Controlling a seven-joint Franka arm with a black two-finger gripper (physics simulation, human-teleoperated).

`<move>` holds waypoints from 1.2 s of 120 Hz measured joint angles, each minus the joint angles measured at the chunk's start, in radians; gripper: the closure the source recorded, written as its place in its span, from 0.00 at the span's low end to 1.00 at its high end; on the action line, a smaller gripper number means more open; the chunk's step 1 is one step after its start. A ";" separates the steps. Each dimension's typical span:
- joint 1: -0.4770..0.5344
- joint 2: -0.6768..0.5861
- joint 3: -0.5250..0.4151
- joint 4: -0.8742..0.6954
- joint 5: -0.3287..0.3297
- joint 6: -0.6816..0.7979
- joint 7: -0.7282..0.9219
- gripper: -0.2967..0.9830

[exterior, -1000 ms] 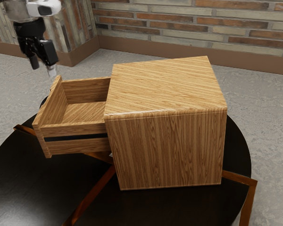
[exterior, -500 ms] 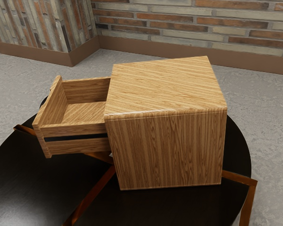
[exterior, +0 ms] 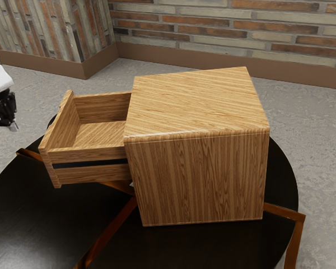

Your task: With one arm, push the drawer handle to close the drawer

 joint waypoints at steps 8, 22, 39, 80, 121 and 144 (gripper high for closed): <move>-0.019 0.020 -0.003 0.009 -0.006 0.002 0.042 0.84; -0.034 0.055 -0.007 0.031 -0.025 0.004 0.104 0.84; -0.037 0.103 -0.032 0.057 -0.064 0.008 0.165 0.84; -0.038 0.183 -0.096 0.098 -0.170 0.025 0.246 0.85; -0.035 0.234 -0.166 0.135 -0.250 0.060 0.258 0.85; -0.033 0.242 -0.213 0.142 -0.288 0.089 0.251 0.83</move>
